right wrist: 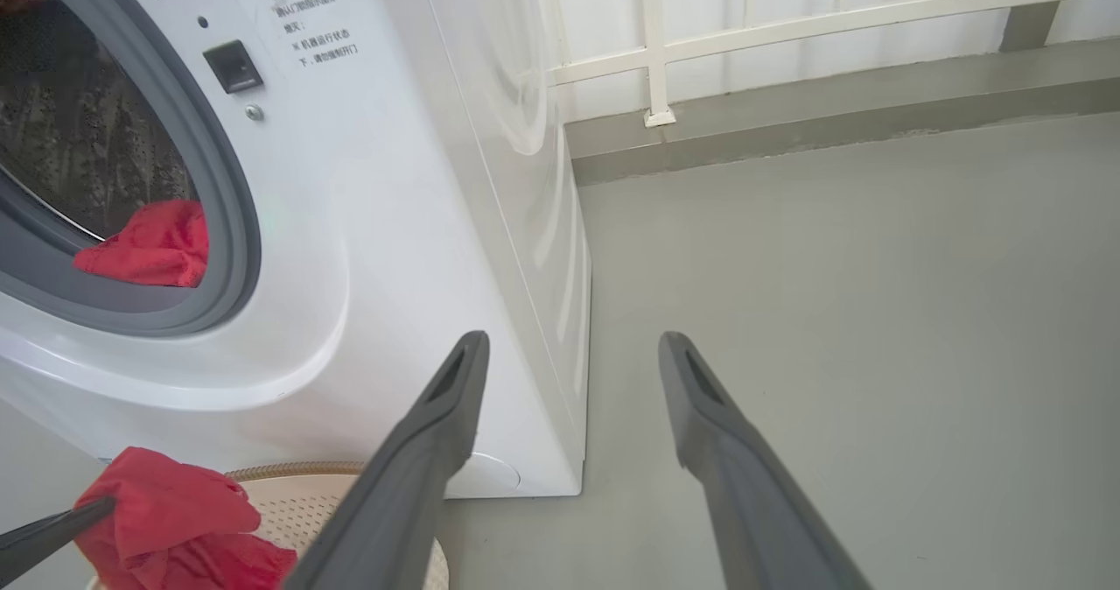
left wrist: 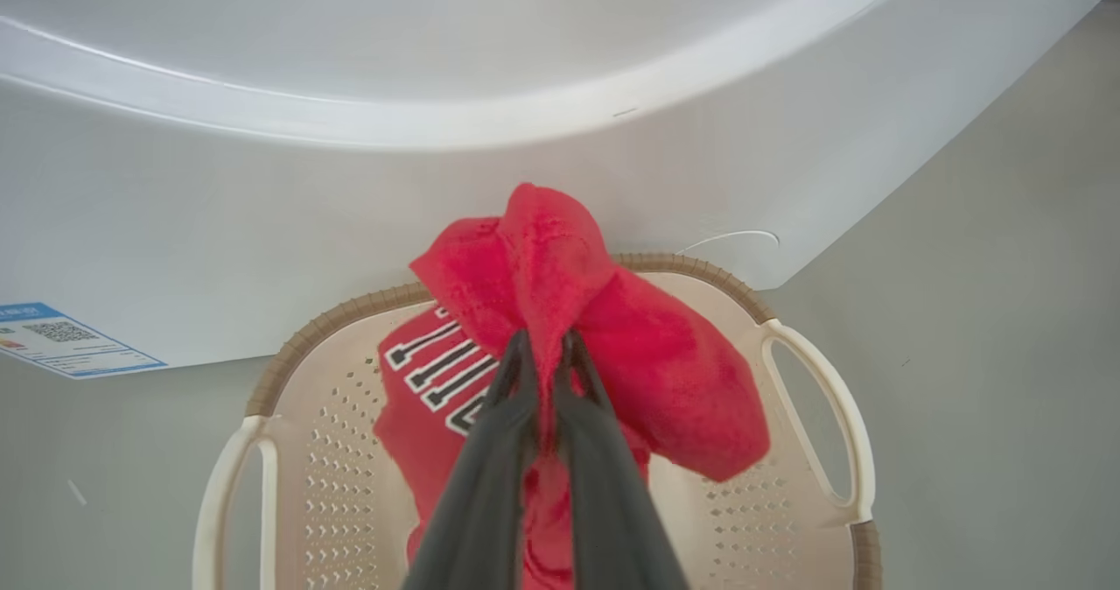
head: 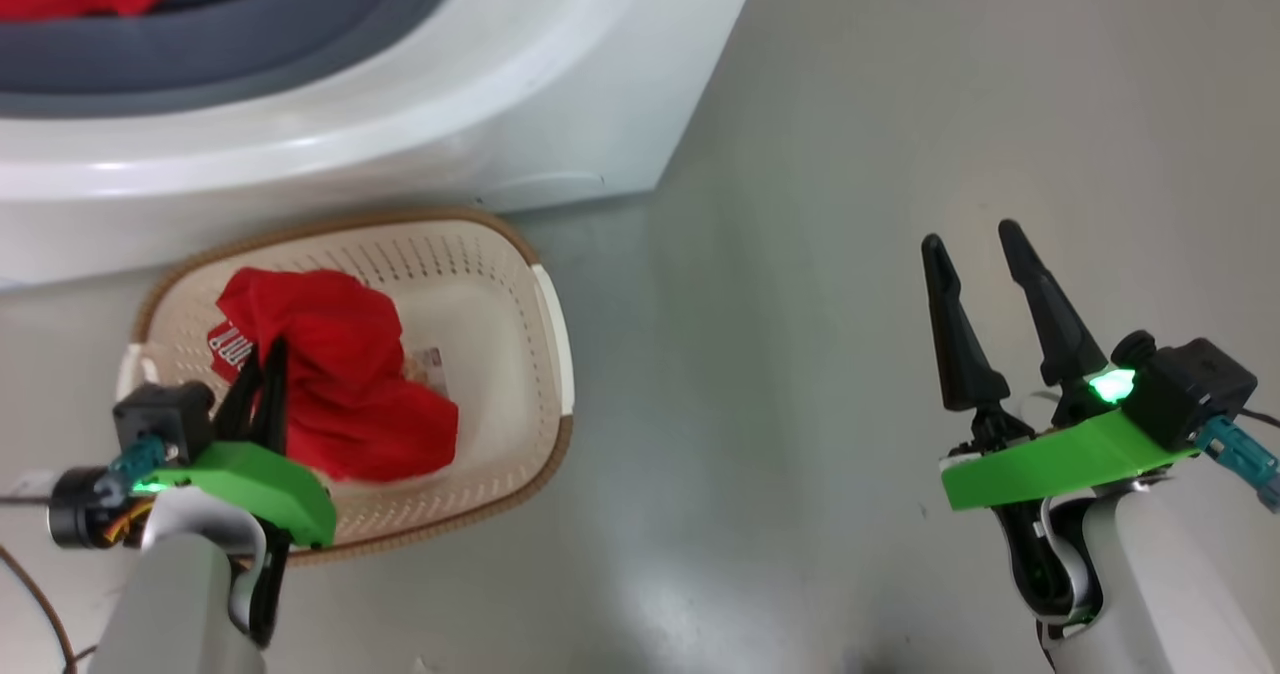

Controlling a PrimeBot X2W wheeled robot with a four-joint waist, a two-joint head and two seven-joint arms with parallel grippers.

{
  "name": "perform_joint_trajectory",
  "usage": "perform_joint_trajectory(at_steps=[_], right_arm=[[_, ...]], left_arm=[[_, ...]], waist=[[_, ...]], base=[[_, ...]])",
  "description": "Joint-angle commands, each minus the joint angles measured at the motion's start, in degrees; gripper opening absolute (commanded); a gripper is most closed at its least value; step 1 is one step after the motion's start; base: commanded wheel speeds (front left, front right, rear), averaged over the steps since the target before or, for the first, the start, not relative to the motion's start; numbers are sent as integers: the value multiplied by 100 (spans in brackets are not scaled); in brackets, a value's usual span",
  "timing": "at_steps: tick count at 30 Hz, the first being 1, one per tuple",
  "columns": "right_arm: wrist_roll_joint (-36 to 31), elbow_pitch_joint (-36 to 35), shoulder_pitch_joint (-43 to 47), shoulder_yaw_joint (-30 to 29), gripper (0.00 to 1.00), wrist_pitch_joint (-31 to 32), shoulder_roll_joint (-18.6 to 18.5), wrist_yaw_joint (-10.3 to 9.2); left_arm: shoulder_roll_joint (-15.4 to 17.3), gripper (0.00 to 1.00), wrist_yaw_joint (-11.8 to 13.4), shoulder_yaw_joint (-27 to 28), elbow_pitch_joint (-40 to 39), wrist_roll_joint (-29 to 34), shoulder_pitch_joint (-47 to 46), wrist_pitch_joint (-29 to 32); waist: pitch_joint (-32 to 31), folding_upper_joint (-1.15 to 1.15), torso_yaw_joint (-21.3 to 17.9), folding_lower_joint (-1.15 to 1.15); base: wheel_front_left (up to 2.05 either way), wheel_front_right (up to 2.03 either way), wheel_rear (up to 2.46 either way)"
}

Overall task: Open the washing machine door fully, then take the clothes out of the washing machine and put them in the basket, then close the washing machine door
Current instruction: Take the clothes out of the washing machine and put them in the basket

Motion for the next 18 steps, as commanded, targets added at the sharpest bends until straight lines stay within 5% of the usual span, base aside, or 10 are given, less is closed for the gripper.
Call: perform_joint_trajectory(at_steps=[1, 18], right_arm=[[66, -160, -76, 131, 100, -37, -6, 35], [231, -336, -390, 306, 100, -37, -6, 35]], left_arm=[[222, 0, -33, 68, 79, 65, -128, -30], [604, 0, -33, -534, 1518, 97, -1120, -30]], waist=[[362, 0, -132, 0], [1367, 0, -336, 0]], base=[[0, 0, 0], [0, 0, 0]])
